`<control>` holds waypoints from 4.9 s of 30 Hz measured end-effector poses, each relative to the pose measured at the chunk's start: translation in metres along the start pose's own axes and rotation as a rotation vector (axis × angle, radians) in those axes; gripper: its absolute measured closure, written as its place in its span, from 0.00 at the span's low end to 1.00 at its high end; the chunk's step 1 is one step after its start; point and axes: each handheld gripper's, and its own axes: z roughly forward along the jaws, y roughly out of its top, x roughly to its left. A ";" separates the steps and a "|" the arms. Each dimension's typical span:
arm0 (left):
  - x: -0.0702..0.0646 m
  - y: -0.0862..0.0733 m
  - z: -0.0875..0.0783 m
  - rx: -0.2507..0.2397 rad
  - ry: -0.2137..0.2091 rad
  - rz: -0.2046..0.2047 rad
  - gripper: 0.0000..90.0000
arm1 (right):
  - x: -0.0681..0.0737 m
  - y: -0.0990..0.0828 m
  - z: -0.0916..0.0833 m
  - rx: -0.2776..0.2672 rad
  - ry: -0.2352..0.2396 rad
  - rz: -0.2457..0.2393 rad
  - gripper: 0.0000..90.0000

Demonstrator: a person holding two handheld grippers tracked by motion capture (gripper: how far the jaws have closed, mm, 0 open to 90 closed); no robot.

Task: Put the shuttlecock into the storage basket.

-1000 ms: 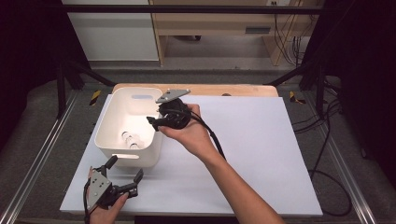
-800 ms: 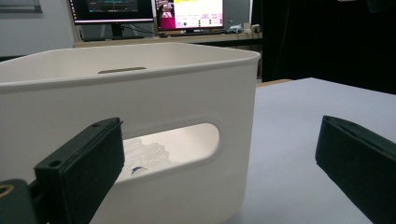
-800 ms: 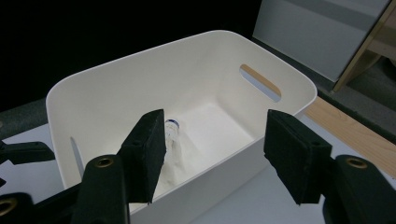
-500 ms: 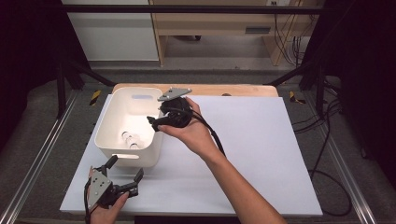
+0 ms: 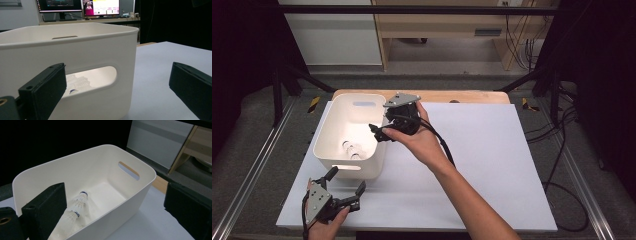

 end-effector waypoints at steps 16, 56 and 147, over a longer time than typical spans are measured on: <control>0.001 0.000 -0.001 -0.002 0.003 0.002 0.01 | -0.020 -0.012 -0.020 -0.022 -0.046 0.060 0.06; 0.003 -0.001 -0.003 0.003 0.021 -0.006 0.01 | -0.084 -0.058 -0.095 -0.054 -0.182 0.172 0.05; 0.011 -0.001 -0.007 -0.005 0.046 -0.018 0.01 | -0.100 -0.193 -0.236 -0.211 -0.318 0.202 0.04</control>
